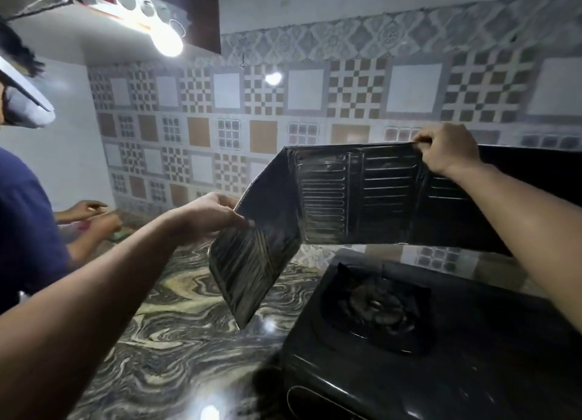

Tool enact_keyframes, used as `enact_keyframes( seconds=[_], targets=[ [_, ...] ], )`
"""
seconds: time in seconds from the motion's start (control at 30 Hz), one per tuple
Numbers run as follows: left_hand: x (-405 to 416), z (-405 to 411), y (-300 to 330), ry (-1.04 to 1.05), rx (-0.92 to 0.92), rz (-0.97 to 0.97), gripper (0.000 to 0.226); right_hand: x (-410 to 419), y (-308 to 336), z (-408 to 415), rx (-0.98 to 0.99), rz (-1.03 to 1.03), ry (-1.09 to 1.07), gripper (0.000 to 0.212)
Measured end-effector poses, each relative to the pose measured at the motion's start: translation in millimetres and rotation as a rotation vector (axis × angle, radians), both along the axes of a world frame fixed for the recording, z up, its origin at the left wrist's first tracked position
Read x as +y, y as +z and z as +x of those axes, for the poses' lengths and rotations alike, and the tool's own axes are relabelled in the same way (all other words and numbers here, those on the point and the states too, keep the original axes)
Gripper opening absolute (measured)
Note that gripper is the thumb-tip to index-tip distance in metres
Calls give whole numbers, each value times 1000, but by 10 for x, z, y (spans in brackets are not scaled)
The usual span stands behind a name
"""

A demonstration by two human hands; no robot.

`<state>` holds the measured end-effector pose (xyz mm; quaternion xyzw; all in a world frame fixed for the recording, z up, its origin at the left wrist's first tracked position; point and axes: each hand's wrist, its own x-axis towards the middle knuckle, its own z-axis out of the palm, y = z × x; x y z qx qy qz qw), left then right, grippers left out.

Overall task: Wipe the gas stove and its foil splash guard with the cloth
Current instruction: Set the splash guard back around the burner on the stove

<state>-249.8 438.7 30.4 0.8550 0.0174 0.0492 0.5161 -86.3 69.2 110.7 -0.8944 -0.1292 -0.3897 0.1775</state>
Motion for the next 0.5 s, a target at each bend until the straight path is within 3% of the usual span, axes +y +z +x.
enact_keyframes(
  seconds=[0.2, 0.5],
  targets=[
    [-699, 445, -79, -123, 45, -57, 48, -583, -275, 239, -55, 36, -50, 19],
    [-1327, 879, -303, -207, 101, -108, 34, -1146, -771, 612, -91, 117, -54, 15]
  ],
)
